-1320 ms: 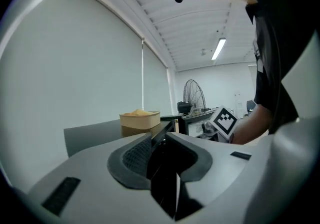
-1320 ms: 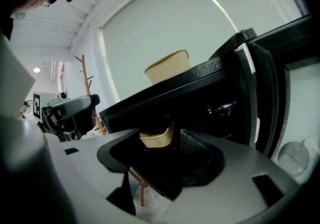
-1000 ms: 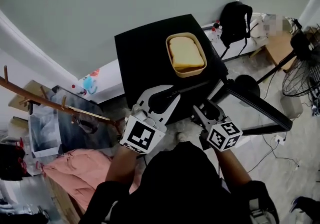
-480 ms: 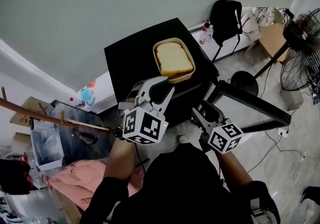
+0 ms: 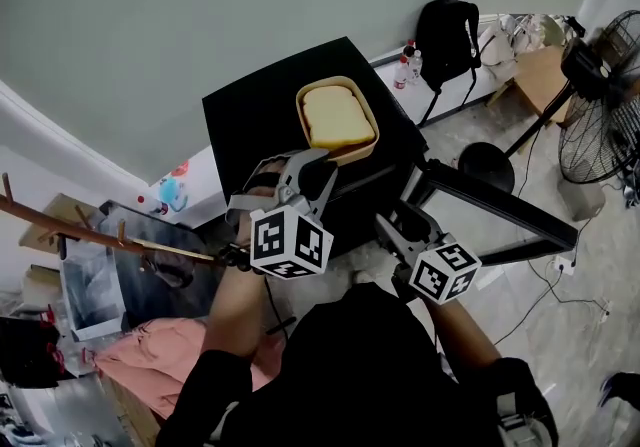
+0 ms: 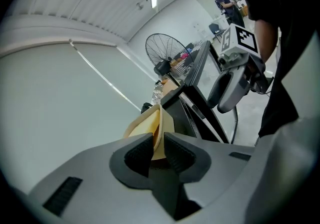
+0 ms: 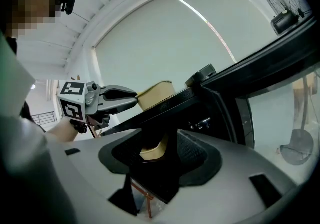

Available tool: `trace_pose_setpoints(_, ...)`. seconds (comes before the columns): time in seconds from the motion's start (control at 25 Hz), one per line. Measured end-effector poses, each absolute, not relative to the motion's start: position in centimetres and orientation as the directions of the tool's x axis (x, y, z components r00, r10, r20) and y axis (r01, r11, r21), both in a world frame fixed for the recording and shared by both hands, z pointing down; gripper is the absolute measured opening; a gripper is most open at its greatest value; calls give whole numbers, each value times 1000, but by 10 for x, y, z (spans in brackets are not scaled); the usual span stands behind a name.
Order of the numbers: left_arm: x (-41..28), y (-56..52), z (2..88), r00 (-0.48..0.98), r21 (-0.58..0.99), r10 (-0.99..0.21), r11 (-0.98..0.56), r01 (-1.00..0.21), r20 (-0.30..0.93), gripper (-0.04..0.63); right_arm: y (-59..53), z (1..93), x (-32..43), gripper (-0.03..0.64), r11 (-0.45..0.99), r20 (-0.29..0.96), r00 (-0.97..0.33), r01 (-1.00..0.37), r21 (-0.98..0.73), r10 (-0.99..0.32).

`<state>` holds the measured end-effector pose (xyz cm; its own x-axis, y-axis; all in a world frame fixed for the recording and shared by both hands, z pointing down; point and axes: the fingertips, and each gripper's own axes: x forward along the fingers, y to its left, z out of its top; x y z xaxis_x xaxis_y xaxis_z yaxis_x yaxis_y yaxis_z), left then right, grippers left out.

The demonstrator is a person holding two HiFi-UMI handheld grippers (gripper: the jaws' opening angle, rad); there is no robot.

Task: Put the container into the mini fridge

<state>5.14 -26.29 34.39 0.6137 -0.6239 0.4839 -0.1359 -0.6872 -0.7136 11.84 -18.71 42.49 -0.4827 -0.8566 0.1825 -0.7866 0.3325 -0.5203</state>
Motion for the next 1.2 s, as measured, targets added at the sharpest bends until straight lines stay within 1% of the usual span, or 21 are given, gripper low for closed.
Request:
trace_pose_setpoints(0.16,50,-261,344,605,-736,-618,-673,-75,503,53,-189,417,112,231,354,157,-505,-764,-540,-849)
trace_pose_setpoints(0.32,47,-250,342,632,-718,-589,-692,-72,504,35,-188,408,107,229,370,112,-543,-694,-618,-832)
trace_pose_setpoints(0.4,44,-244,341,641,-708,-574,-703,-67,509,34,-188,401,106,229,367,69,-565,-617,-696,-822)
trace_pose_setpoints(0.56,40,-228,340,653,-685,-538,-728,-42,532,32,-189,383,101,230,370,-42,-611,-422,-827,-790)
trace_pose_setpoints(0.72,34,-214,339,672,-667,-512,-744,-36,535,32,-196,364,92,280,382,-113,-643,-296,-875,-757)
trace_pose_setpoints(0.88,28,-200,336,685,-664,-501,-747,-33,530,32,-204,354,82,327,359,-169,-657,-165,-919,-735)
trace_pose_setpoints(1.0,22,-188,335,695,-664,-496,-747,-37,520,32,-209,351,71,347,323,-191,-661,-83,-943,-726)
trace_pose_setpoints(1.2,13,-171,331,712,-654,-490,-755,-56,504,32,-214,351,51,351,268,-192,-667,-11,-963,-720)
